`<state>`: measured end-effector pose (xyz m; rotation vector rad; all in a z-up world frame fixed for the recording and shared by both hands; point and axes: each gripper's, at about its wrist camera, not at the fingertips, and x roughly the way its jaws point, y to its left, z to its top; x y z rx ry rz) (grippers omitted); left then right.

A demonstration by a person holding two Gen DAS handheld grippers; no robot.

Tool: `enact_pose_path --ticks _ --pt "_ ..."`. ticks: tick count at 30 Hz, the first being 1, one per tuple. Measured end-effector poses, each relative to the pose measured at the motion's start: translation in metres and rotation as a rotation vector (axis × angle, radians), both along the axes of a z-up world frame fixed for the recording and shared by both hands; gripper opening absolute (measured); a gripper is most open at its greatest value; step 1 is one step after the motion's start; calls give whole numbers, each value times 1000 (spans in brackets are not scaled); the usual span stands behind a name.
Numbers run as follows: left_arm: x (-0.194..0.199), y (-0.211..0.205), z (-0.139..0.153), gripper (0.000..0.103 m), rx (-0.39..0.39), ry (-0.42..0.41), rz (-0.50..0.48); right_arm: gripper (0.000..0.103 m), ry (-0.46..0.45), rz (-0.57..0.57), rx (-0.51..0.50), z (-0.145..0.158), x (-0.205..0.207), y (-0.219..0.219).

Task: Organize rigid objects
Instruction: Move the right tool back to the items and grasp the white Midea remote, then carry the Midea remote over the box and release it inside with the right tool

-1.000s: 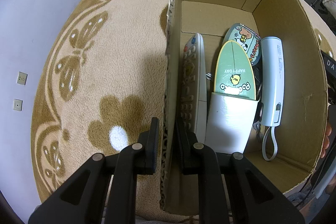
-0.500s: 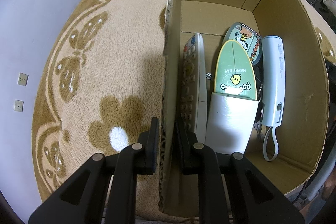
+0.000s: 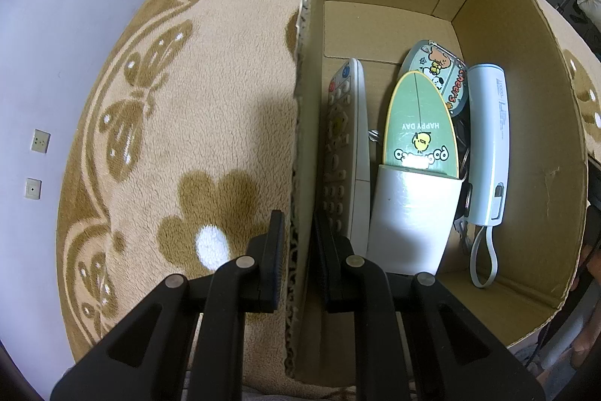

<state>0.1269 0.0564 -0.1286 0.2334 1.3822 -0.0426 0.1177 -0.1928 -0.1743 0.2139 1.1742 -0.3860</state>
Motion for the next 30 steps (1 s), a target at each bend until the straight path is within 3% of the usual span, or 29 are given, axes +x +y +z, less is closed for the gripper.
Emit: enact_pose_path --ticks 10,17,24,30 --pt "0 0 0 15 0 0 -1 52 -125 -65 10 41 -15 -2" --pt "0 0 0 15 -1 0 1 52 -231 18 52 76 -15 5" --pt "0 1 0 15 -2 0 0 52 -290 104 74 88 0 31" --pt "0 1 1 15 -4 1 1 52 -403 186 111 115 -5 45"
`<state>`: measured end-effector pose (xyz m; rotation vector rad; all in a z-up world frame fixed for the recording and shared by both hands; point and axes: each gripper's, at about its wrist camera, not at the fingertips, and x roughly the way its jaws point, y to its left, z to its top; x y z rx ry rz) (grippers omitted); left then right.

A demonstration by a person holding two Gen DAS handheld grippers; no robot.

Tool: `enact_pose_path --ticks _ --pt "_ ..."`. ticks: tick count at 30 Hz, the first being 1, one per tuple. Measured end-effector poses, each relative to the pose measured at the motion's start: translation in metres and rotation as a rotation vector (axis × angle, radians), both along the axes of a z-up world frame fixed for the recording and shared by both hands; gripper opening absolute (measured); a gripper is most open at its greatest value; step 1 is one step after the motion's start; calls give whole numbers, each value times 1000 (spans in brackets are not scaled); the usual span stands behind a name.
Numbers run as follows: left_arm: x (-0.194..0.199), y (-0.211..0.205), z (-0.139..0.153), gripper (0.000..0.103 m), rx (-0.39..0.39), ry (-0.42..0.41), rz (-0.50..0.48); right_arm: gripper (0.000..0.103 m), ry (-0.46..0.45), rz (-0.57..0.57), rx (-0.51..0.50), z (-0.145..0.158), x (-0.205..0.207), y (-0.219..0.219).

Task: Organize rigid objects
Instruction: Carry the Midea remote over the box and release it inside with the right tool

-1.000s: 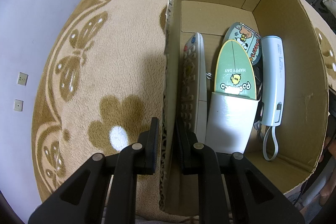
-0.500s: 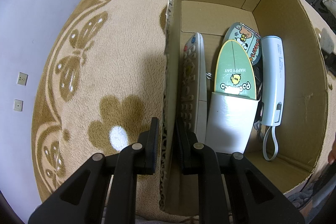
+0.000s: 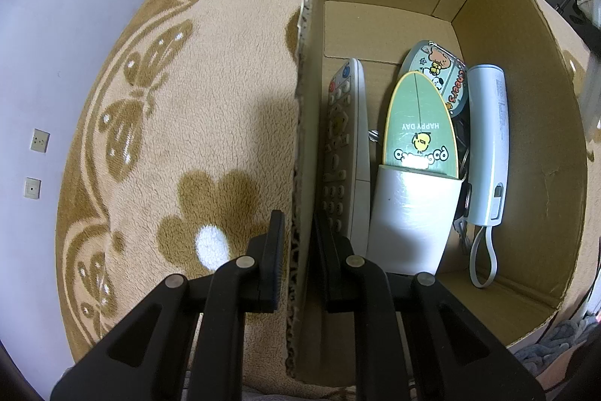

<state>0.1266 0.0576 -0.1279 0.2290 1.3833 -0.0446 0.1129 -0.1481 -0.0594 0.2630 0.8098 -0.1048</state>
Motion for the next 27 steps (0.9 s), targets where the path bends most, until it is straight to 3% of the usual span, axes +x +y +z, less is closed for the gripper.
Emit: enact_pose_path --ticks 6,10,19,27 --pt "0 0 0 15 -5 0 2 52 -117 98 34 16 -6 14" --pt "0 0 0 15 -7 1 3 52 -134 158 57 18 -3 23" --pt "-1 1 0 15 -11 2 3 52 -51 281 180 -6 4 42" --pt "1 4 0 15 -21 6 8 52 61 322 164 -29 10 52"
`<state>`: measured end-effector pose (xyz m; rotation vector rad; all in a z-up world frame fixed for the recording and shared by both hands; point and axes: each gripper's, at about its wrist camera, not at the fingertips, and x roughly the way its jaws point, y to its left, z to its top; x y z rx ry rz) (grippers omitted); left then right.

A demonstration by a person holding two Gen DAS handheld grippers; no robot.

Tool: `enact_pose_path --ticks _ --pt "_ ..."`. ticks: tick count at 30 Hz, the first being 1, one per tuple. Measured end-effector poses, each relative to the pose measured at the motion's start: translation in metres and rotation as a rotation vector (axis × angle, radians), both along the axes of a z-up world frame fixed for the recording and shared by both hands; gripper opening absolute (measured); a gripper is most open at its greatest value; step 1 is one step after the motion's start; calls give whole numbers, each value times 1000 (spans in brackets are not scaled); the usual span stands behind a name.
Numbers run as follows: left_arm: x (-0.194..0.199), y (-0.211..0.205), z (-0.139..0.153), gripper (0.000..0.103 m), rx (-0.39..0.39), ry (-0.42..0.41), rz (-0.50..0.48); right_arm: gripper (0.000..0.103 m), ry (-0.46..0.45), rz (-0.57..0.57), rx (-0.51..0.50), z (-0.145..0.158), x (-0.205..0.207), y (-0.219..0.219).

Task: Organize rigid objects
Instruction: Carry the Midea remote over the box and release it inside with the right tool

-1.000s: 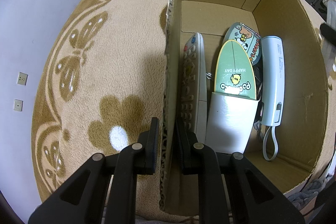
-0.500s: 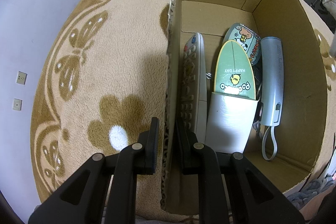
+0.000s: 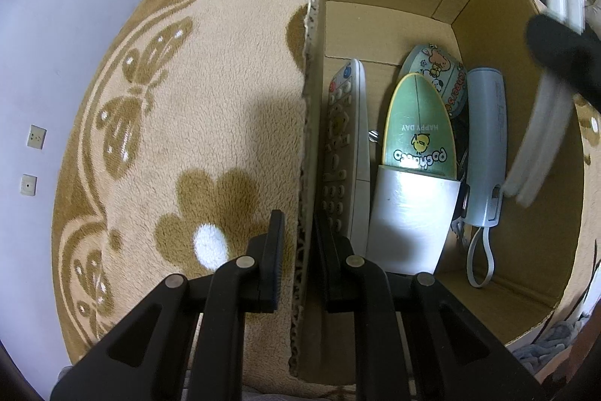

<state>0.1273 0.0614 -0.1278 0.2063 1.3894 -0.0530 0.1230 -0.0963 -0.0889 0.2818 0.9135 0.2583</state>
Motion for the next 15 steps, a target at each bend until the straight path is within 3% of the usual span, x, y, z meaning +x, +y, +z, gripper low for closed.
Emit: enact_pose_path --ticks 12,15 --pt "1 1 1 15 -8 1 2 52 2 1 -23 -7 -1 3" --pt "1 2 1 15 -9 1 3 59 -11 -8 -32 -2 -2 3"
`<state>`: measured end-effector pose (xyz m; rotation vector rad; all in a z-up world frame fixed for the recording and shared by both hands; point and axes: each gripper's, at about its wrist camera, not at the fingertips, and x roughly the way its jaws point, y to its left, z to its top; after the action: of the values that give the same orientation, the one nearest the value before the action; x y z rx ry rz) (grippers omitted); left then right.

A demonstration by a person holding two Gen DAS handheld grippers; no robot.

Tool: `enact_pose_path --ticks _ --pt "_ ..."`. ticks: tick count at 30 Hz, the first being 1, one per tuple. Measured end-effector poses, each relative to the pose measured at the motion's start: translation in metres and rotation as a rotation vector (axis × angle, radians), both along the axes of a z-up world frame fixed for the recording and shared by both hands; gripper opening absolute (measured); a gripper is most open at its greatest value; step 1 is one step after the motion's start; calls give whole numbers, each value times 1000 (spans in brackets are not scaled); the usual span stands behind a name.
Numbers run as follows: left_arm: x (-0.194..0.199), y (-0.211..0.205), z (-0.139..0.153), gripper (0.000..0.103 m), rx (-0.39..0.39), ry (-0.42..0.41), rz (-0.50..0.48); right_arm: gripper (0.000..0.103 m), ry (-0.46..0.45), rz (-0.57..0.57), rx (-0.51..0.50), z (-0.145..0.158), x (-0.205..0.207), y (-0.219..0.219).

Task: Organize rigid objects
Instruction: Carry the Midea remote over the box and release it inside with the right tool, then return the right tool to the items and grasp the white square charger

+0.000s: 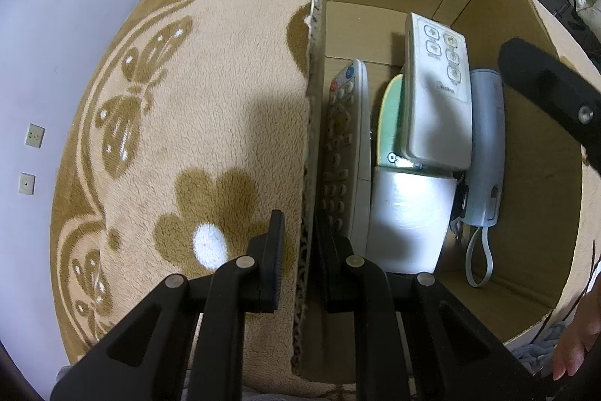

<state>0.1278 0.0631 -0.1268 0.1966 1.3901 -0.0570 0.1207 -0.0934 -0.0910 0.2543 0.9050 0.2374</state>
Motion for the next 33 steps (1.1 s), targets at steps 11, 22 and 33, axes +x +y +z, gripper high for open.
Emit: enact_pose_path --ticks 11,22,33 --pt "1 1 -1 15 -2 2 0 93 -91 -59 25 27 -4 -21" --pt "1 1 -2 16 3 1 -5 103 -131 -159 -60 24 8 -55" --pt "1 0 -2 16 6 -1 -7 103 -81 -274 -65 -12 26 -110"
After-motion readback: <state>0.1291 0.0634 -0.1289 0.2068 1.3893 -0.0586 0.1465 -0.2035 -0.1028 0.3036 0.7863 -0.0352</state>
